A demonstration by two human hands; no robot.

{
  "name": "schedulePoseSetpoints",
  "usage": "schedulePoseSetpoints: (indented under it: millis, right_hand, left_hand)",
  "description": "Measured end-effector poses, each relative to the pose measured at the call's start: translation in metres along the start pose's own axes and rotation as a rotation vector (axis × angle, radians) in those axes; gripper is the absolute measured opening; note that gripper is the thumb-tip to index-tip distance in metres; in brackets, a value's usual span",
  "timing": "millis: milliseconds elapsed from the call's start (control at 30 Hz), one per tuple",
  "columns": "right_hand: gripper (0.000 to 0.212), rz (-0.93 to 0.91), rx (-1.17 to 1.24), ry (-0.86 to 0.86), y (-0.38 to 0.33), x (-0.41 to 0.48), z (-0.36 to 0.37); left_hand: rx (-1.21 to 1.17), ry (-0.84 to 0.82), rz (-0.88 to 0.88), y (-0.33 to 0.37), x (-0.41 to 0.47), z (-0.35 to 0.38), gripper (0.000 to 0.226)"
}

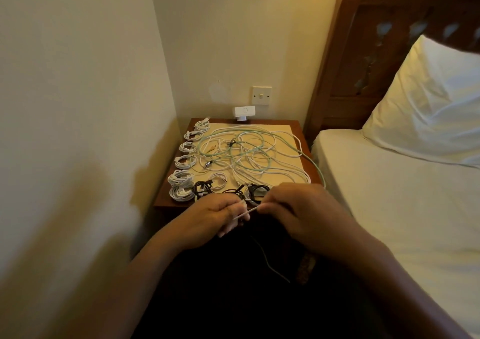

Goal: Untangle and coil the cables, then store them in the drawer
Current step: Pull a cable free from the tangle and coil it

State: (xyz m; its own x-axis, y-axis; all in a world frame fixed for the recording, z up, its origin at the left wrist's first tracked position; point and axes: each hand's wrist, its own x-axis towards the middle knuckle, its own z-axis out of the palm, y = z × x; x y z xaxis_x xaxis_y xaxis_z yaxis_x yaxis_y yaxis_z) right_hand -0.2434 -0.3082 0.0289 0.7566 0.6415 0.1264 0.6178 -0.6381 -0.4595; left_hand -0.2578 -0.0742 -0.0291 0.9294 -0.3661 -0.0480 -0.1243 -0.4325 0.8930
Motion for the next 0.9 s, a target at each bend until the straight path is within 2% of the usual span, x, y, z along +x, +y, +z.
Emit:
schedulePoseSetpoints:
  millis: [100,167,267,367,500,633,800,900]
  right_hand:
    - [0.024,0.006,0.073,0.146,0.036,0.006,0.001]
    - [0.023,0.031,0.099,0.232,0.052,0.008,0.014]
    - [0.029,0.079,0.065,0.174,0.053,0.006,0.046]
    - [0.024,0.048,0.030,0.125,0.041,0.005,0.079]
    - [0.017,0.042,0.226,0.136,0.035,0.003,0.089]
    - [0.017,0.160,0.604,0.305,0.020,-0.007,0.074]
    - [0.013,0.241,0.860,0.369,0.007,-0.011,0.065]
    - [0.015,0.288,1.002,0.370,0.005,-0.012,0.066]
  left_hand:
    - [-0.446,-0.187,0.001,0.001,-0.020,0.000,0.040]
    - [-0.671,-0.216,0.066,0.004,-0.028,-0.001,0.037]
    - [-0.937,-0.215,0.164,0.009,-0.025,0.003,0.032]
    - [-1.097,-0.267,0.188,0.011,-0.019,0.016,0.029]
    - [-1.187,-0.198,0.139,0.015,-0.014,0.029,0.023]
    - [-1.269,-0.024,0.063,0.020,-0.008,0.035,0.026]
    - [-0.990,0.346,-0.065,0.023,-0.003,0.053,0.033]
    - [-0.825,0.439,-0.094,0.022,-0.004,0.061,0.036]
